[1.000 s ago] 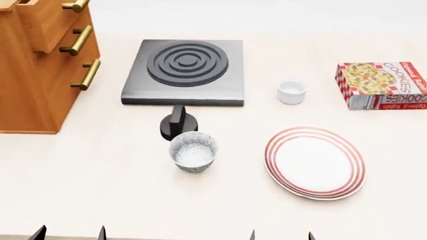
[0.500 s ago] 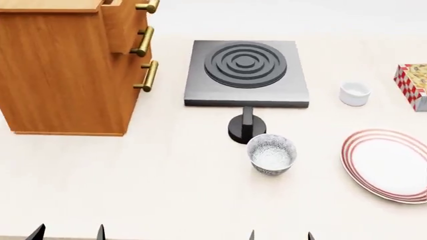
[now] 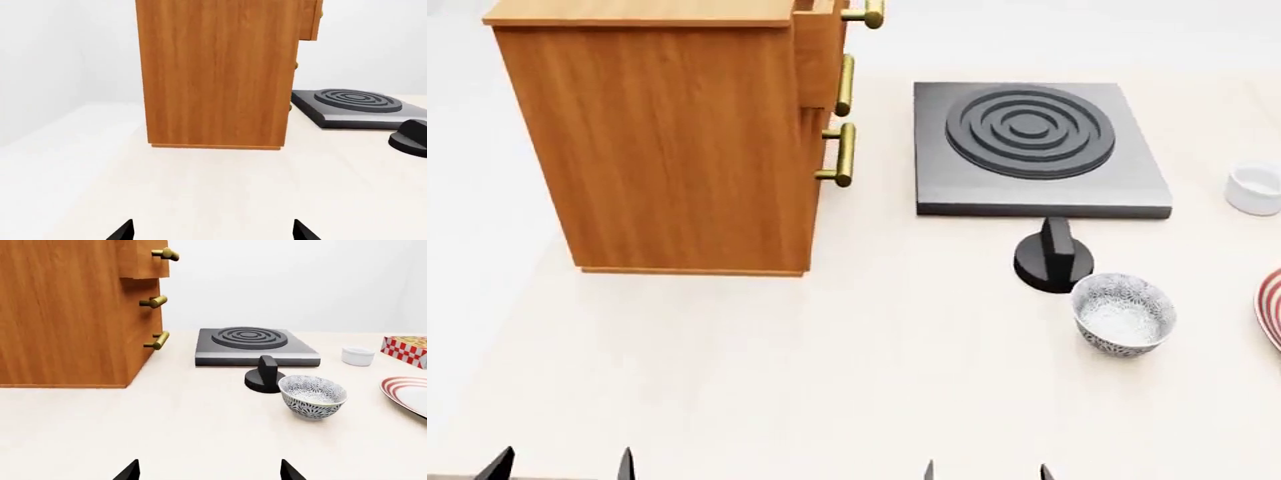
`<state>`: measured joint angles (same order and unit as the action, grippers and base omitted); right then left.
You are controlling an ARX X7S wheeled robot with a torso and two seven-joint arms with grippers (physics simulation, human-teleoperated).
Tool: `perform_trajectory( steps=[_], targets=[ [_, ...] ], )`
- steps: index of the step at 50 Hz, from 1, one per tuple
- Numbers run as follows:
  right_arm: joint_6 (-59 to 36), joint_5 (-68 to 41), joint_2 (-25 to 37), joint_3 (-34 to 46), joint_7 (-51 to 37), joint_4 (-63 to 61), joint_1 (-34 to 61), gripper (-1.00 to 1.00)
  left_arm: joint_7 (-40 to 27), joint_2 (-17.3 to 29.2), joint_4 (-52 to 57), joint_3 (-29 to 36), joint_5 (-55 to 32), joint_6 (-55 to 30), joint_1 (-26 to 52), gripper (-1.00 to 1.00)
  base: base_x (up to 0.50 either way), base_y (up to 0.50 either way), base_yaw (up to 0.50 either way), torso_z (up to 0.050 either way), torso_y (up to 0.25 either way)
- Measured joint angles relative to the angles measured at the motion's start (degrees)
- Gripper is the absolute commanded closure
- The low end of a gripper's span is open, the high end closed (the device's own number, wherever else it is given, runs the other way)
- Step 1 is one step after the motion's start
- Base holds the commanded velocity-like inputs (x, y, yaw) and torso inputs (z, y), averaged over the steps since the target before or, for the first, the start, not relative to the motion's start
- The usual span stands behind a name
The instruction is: Pick the akita bowl on the wooden cabinet and place it on the plate.
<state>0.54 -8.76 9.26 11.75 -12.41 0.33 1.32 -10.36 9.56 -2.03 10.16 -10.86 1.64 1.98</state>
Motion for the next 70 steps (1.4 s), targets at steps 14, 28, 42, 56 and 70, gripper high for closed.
perform_trajectory(
  steps=[14,28,42,56,70],
  targets=[
    [0.5,-0.4,0.5,0.3,-0.4,0.3,0.1,-1.0,-0.4,0.2,-0.1,0.5,-0.4,0.2,0.1,-1.0,0.0,0.0,0.0,0.0,0.0],
    [0.7,-0.8,0.9,0.7,-0.8,0.5,0.3,-1.0,-0.8,0.5,-0.1,1.0,-0.8,0.2,0.2,-1.0,0.0,0.0,0.0,0.0,0.0],
    [0.5,-1.1,1.2,1.2,-1.3,0.3,0.3,-1.0,-1.5,0.8,-0.1,1.5,-0.8,0.0,0.3,-1.0,0.0,0.0,0.0,0.0,0.0],
    [-1.3,-3.3,2.1,0.4,-2.1,-3.5,-0.5,-1.0,-3.7,1.5,1.9,2.2,0.9,-2.3,0.4,-1.0,0.0,0.0,0.0,0.0,0.0],
    [-6.2,-5.4,4.2,-1.7,-5.3,-15.3,-2.0,-1.0,-8.5,3.5,16.7,2.3,3.5,-13.7,-0.2,-1.0,0.0,0.0,0.0,0.0,0.0]
  ],
)
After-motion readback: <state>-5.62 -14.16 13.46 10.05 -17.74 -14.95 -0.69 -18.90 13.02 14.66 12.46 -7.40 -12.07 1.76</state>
